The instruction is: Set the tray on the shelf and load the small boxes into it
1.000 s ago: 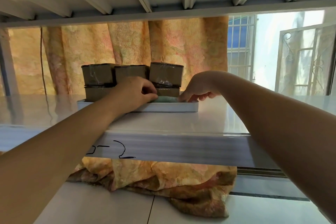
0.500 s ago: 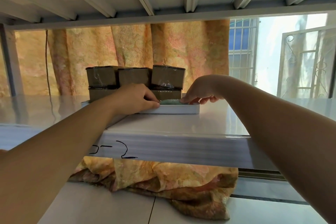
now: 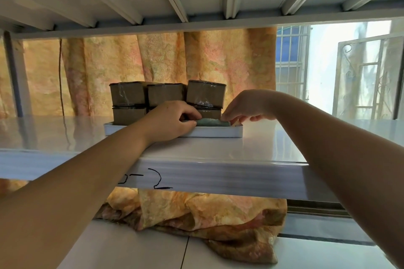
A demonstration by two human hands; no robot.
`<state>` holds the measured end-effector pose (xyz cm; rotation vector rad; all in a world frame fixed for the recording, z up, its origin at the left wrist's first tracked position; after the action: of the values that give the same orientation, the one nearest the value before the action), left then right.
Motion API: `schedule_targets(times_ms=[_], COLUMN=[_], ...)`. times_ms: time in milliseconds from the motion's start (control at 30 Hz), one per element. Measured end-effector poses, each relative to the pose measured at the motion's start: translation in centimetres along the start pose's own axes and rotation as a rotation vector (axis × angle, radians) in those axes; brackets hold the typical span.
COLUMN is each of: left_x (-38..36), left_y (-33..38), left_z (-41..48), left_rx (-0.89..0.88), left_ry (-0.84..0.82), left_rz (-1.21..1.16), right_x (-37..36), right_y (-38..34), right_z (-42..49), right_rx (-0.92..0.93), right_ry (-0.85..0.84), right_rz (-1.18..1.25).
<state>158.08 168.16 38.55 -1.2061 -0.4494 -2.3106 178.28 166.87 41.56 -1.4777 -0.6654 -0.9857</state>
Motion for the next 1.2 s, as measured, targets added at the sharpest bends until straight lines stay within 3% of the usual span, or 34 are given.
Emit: schedule_targets(times_ms=[300,433,600,800,900,1033,1200], left_x=[-0.2,-0.1,-0.2,-0.1,0.1,0.5,-1.4], left_y=[-0.5,-0.3,-0.5,0.0,0.4,2.1,6.7], left_z=[0.2,0.2,0.0,0.2,-0.1,0.3,3.5], left_rx=[0.006,-0.025,0.03,0.039,0.039,-0.007,-0.047], left_ry=[-0.056,0.007,-0.034,-0.104,-0.12,0.015,0.215], left_rz=[-0.021,0.018,-0.052,0.025,0.033,0.09,0.233], right_x=[-1.2,-0.5,-0.8,-1.1,-1.1,0.1,1.9], right_y=[-1.5,-1.4,-1.3,-0.7,0.3,1.7,3.3], right_z=[-1.6,-1.2,-1.2,-1.1,-2.3,-3.6,-3.4], right_rx=[0.12,0.074,0.074,0.066,0.154,0.212,0.072], right_ry=[0.13,0.155,0.138,0.146,0.15,0.302,0.487], right_rz=[-0.185,-0.133,-0.318,-0.313,-0.231,-0.1,-0.347])
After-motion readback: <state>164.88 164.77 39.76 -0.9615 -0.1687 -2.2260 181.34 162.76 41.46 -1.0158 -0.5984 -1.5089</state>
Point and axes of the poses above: each hand's wrist, its own z-axis towards the middle knuckle, its own x-axis out of the back of the hand, y = z × x, the point moved 2 cm from there along z, towards the middle knuckle, and after that the axes turned 13 degrees about -x, right-handed, at the moved point
